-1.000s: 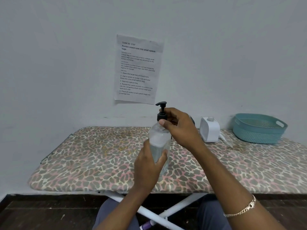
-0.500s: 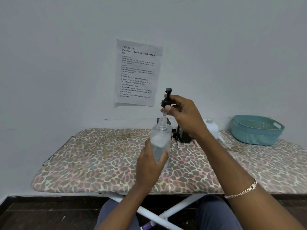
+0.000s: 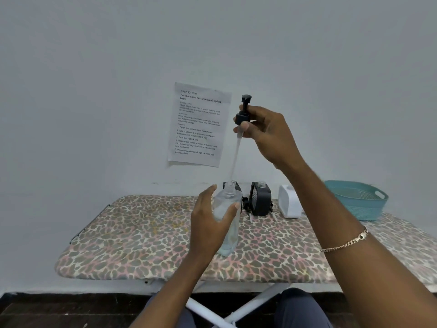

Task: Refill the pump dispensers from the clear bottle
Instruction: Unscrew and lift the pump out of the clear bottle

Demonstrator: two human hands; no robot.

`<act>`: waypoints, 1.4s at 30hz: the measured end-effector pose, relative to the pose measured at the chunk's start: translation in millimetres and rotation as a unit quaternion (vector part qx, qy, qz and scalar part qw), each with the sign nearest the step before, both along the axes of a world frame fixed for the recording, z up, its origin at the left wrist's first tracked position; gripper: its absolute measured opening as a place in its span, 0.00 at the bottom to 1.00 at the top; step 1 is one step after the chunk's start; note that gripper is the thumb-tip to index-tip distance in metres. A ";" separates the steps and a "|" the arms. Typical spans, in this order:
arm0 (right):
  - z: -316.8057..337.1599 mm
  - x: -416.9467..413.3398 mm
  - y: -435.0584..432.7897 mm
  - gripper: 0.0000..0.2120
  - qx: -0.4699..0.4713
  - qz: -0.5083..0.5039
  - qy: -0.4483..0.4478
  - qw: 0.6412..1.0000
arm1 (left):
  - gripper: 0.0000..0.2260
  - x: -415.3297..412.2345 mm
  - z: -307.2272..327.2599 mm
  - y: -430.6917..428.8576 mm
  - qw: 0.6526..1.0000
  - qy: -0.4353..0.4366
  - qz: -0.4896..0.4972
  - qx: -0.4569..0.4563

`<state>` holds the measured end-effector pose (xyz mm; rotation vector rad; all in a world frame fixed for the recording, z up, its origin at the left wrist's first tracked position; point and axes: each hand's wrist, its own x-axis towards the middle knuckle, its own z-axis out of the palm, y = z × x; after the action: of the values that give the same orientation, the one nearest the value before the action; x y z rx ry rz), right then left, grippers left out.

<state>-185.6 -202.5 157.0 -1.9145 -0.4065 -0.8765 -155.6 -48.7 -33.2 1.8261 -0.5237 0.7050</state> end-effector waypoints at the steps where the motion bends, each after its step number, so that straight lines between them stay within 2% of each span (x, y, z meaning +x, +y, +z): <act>1: 5.2 -2.4 1.0 0.14 -0.003 0.000 -0.006 1.000 | 0.30 -2.1 6.3 1.6 1.000 -0.010 -0.002 -0.007; 7: 30.0 -16.5 9.5 0.16 -0.023 0.009 -0.032 0.999 | 0.28 -9.7 32.2 12.7 0.998 -0.039 -0.018 -0.053; 12: 37.0 -16.5 18.8 0.17 -0.041 0.030 -0.023 0.998 | 0.27 -12.9 47.1 22.0 0.996 -0.028 -0.049 -0.074; 19: 29.3 3.0 49.6 0.11 -0.037 0.097 0.012 0.995 | 0.16 1.2 60.9 48.9 0.998 0.024 -0.031 -0.058; 23: 19.6 40.7 67.1 0.12 -0.024 0.126 0.076 0.989 | 0.06 12.8 65.6 69.3 0.998 0.052 -0.025 -0.041; 26: 9.5 75.0 84.1 0.13 -0.016 0.146 0.143 0.979 | 0.02 22.8 62.5 84.0 0.993 0.108 -0.018 -0.048; 30: -4.0 117.0 112.5 0.08 -0.040 0.119 0.230 0.965 | 0.01 40.0 52.8 103.0 0.983 0.181 -0.002 -0.036; 33: -22.6 146.7 136.0 0.10 -0.051 0.089 0.285 0.953 | 0.04 53.7 39.1 113.3 0.968 0.247 0.011 -0.034; 35: -39.9 165.0 148.9 0.11 -0.045 0.074 0.317 0.944 | 0.07 61.3 25.8 119.4 0.958 0.286 0.017 -0.025; 39: -85.3 194.1 168.1 0.07 -0.054 0.058 0.384 0.920 | 0.07 78.3 -6.0 136.9 0.933 0.358 0.035 -0.009; 42: -112.7 201.4 170.5 0.07 -0.040 0.041 0.412 0.909 | 0.09 79.2 -22.0 144.6 0.922 0.387 0.026 0.006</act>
<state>15.8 -32.0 44.3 -2.1236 -0.0020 0.0570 -76.4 96.0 -55.1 1.9503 0.0485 -0.0267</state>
